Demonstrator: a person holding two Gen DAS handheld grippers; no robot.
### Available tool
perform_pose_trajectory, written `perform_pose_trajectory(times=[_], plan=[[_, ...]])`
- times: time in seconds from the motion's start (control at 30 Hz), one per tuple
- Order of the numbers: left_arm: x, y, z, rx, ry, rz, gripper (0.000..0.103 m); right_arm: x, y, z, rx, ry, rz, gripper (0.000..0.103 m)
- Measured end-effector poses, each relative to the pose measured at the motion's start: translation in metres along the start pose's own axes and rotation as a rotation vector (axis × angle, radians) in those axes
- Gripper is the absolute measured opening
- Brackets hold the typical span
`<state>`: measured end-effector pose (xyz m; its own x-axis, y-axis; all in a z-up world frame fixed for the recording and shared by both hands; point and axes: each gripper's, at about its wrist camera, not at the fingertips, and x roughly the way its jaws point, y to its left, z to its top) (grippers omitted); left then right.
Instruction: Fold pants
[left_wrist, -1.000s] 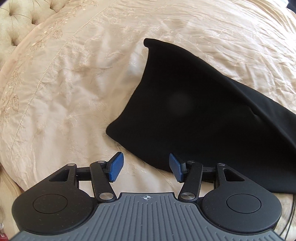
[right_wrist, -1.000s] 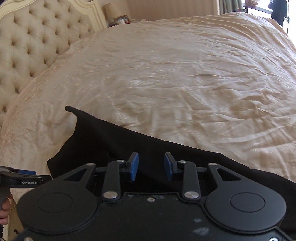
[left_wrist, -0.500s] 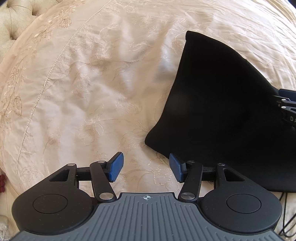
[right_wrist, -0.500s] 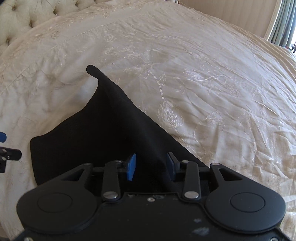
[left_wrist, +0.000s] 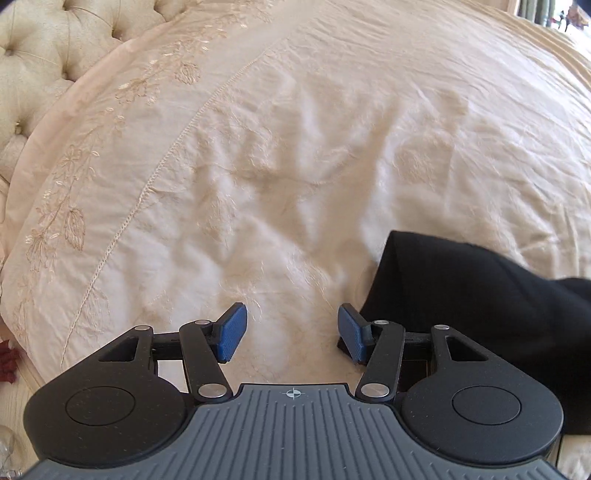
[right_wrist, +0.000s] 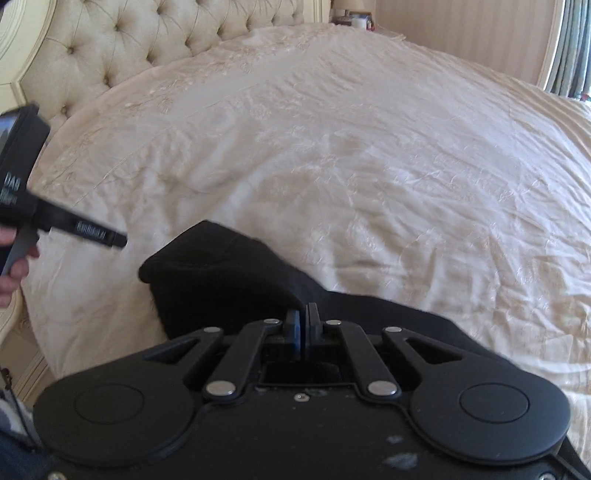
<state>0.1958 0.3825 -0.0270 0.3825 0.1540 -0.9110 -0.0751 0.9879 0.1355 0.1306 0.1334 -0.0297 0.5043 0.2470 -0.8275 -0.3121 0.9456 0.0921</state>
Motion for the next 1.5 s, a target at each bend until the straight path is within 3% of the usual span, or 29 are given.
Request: perform_pose_trajectory(times=[0.1,0.23,0.4,0.73,0.87,0.9,1.03,1.2,1.5], plan=[[0.001,0.0,0.002,-0.004,-0.001,-0.025,0.053,0.019,0.025,-0.028,-0.03,0.066,0.015,0.004],[0.01,-0.017,-0.006,0.066,0.011,-0.038,0.053,0.045,0.042,-0.048,-0.009,0.108,0.026,0.004],[0.015,-0.043,-0.022,0.156,0.017,-0.07,0.053,0.059,0.042,-0.051,0.048,0.112,0.024,0.004],[0.049,-0.112,-0.044,0.302,0.053,-0.211,0.053,0.097,0.041,-0.053,0.088,0.165,0.033,0.005],[0.076,-0.127,-0.059,0.383,0.113,-0.174,0.056,0.083,0.035,-0.057,0.135,0.131,0.041,0.015],[0.079,-0.128,-0.063,0.397,0.109,-0.168,0.056,0.074,0.033,-0.06,0.154,0.123,0.044,0.019],[0.082,-0.123,-0.07,0.388,0.078,-0.17,0.066,0.035,0.015,-0.076,0.272,0.065,0.018,0.019],[0.08,-0.114,-0.073,0.359,0.077,-0.174,0.069,-0.017,-0.043,-0.113,0.556,-0.012,-0.104,0.021],[0.061,-0.123,-0.091,0.343,0.077,-0.047,0.069,-0.091,-0.167,-0.221,0.999,-0.077,-0.491,0.028]])
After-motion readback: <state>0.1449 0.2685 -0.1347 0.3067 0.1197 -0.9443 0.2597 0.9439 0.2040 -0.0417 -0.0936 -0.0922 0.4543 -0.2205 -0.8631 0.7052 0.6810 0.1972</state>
